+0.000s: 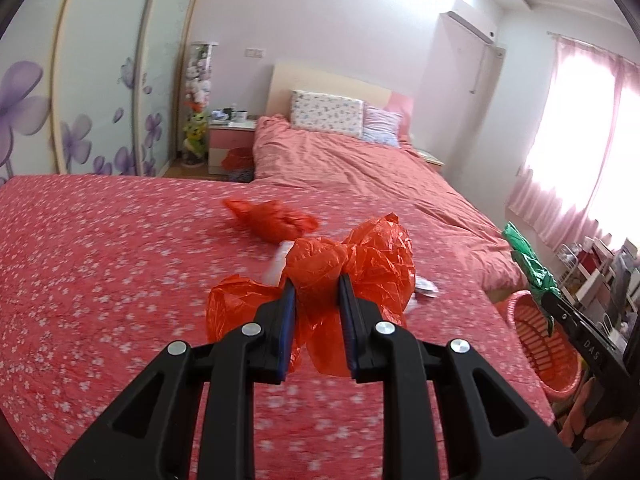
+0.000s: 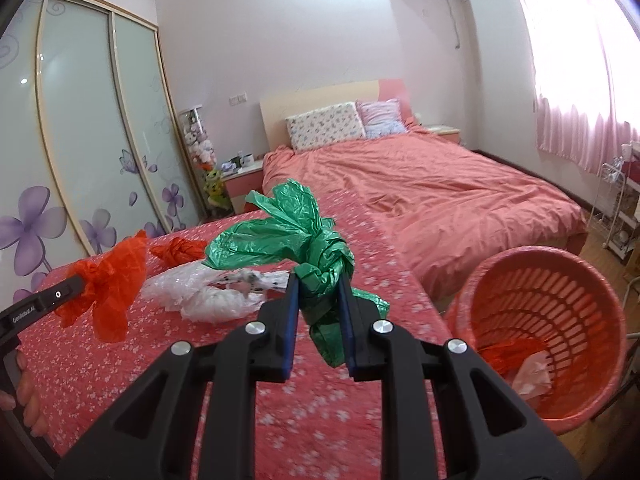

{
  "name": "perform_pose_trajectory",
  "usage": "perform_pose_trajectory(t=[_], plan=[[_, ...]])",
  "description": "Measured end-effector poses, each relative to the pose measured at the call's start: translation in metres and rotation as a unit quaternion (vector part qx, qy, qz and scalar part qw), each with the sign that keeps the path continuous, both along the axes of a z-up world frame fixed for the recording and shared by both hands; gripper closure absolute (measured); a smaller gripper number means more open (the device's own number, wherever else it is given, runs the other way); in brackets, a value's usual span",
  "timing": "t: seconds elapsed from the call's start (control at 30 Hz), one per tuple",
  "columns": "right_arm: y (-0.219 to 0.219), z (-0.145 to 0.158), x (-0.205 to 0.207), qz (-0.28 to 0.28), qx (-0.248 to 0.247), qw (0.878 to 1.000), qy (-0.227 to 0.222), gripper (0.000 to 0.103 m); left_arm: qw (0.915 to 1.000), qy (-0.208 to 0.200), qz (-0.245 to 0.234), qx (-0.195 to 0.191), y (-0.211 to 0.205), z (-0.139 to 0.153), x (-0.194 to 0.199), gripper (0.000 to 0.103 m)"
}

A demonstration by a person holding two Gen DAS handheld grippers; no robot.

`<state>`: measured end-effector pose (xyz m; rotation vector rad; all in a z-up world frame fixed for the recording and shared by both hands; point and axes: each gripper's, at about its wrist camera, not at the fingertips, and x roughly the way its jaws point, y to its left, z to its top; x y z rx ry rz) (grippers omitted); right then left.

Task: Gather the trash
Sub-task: 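Carry the orange-red and green bags over the orange basket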

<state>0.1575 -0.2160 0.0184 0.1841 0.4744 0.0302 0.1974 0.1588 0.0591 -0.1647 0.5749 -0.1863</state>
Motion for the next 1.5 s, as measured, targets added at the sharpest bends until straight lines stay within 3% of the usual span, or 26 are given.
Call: perform_pose_trajectory(t=[0.8, 1.5], plan=[[-0.094, -0.008, -0.059, -0.1, 0.003, 0.995, -0.019, 0.083, 0.9931, 0.006, -0.116, 0.011, -0.132, -0.006, 0.002, 0.082], [-0.192, -0.021, -0.078, -0.209, 0.019, 0.977, -0.026, 0.083, 0.9767, 0.024, -0.212, -0.018, -0.258, -0.018, 0.0, 0.082]])
